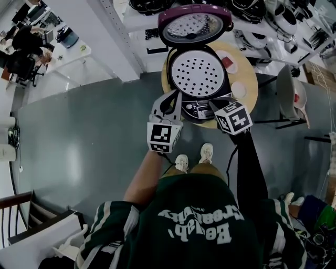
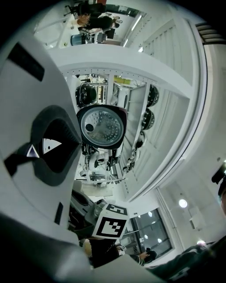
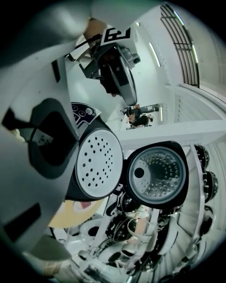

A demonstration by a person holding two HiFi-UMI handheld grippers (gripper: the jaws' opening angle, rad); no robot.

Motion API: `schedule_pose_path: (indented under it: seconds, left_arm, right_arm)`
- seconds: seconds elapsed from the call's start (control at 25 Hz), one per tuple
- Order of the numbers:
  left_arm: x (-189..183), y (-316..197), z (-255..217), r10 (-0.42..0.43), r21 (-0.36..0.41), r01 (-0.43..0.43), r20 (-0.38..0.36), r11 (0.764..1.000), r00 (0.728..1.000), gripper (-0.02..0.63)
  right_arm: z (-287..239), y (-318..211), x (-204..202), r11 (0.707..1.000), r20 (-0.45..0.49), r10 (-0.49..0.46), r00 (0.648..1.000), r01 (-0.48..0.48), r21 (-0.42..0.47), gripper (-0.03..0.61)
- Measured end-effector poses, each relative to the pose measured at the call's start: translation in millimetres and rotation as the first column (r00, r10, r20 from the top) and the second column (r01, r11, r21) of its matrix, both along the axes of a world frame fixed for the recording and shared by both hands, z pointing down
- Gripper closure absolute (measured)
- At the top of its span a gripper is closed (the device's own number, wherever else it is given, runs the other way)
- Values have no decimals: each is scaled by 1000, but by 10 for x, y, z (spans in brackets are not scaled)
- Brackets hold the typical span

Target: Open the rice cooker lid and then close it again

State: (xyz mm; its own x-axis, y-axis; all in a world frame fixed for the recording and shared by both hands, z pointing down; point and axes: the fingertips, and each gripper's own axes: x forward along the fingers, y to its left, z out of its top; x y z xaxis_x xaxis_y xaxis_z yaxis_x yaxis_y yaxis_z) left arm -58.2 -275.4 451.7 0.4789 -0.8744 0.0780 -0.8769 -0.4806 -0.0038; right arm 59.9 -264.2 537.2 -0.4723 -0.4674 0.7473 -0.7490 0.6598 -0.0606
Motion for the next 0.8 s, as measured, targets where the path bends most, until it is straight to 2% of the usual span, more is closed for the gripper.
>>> schedule_pose_path:
  seconds: [0.6,0.8]
  left_arm:
    - [31,-190,-159,-13,2,13,11,1000,1000,614]
    - [-31,-350,-324,-41,-9,41,-7,999,999,614]
  right_arm:
    - [-71,-49,12,999,105,38,994,-40,16,574]
    - [-409,-265,-15,992,166,32,986,-52,115,574]
